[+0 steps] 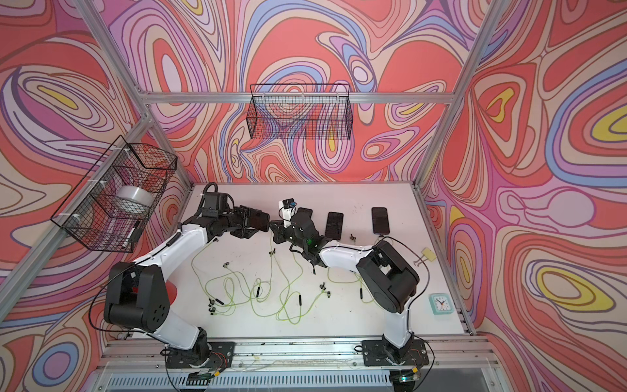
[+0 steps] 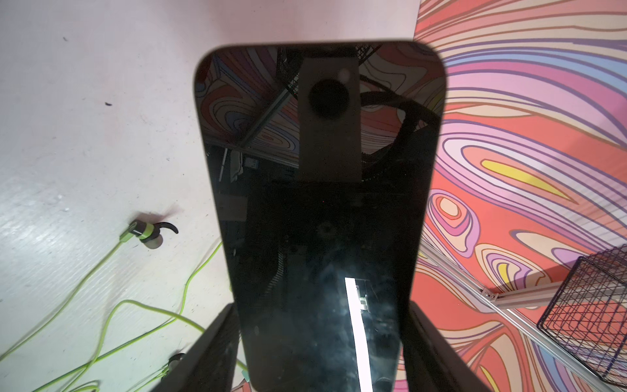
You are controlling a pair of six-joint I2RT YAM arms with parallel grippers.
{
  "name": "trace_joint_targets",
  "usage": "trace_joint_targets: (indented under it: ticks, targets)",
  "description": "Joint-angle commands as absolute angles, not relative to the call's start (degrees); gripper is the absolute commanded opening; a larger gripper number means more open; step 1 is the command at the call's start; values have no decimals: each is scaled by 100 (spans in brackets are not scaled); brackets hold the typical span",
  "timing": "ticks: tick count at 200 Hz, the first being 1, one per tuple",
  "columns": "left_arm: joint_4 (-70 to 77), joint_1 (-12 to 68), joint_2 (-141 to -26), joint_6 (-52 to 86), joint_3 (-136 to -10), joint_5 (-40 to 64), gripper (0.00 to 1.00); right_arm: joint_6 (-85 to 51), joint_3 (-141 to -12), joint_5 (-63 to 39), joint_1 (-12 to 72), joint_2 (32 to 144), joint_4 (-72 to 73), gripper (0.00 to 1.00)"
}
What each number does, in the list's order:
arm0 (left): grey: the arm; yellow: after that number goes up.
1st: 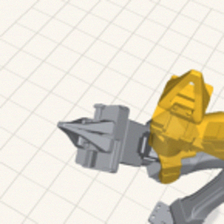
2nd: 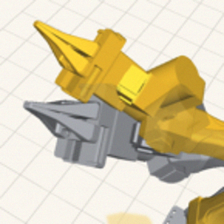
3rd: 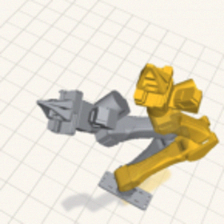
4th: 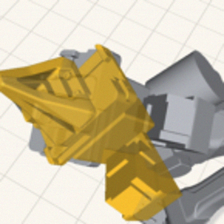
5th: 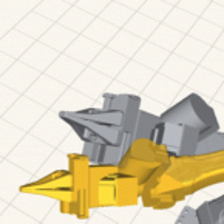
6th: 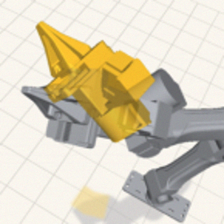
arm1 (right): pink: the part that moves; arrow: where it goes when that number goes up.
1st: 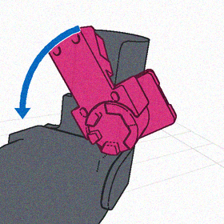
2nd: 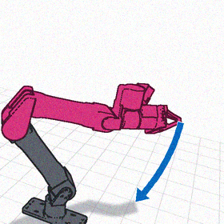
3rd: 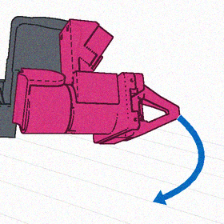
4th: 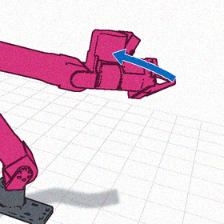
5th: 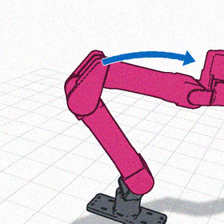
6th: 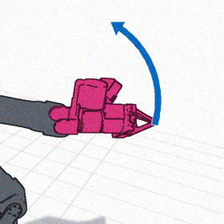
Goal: Plug wired earphones into phones
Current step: Insert the wired earphone into the phone, then place the phone at the center of the board.
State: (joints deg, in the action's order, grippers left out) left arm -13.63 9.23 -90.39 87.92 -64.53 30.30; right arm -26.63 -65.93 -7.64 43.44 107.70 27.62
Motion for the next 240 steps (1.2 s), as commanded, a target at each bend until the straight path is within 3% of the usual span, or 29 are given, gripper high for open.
trace_joint_targets:
  ticks: [1,66,84,109,126,142,160,217,240]
  targets:
    - [-1262,1272,-8738,8828,-6617,3738,0,-2575,-6741,-572,4381,11005,2498,0]
    - [-1078,1477,-8759,8930,-6549,3633,0,-2799,-6829,-560,4400,11084,2396,1]
    - [-1294,1402,-8796,8657,-6604,3470,0,-2893,-6911,-498,4388,11031,1984,18]
    - [-1653,1230,-8944,8213,-6680,3160,0,-3026,-6798,-782,4268,10897,1823,50]
    - [-1766,1117,-9105,8000,-6728,3038,0,-3087,-6651,-906,4174,10707,1715,63]
    - [-1874,1066,-9247,7755,-6845,2887,0,-2950,-6487,-758,4139,10408,1393,75]
    - [-2191,1055,-9459,7148,-7191,2619,0,-2694,-6244,-300,4132,9896,724,97]
    - [-3213,1055,-10533,4460,-8712,1742,0,-2940,-5002,-37,3867,8932,652,99]
    - [-4130,1072,-11404,3158,-9966,1686,0,-2837,-4799,60,3867,8831,684,98]
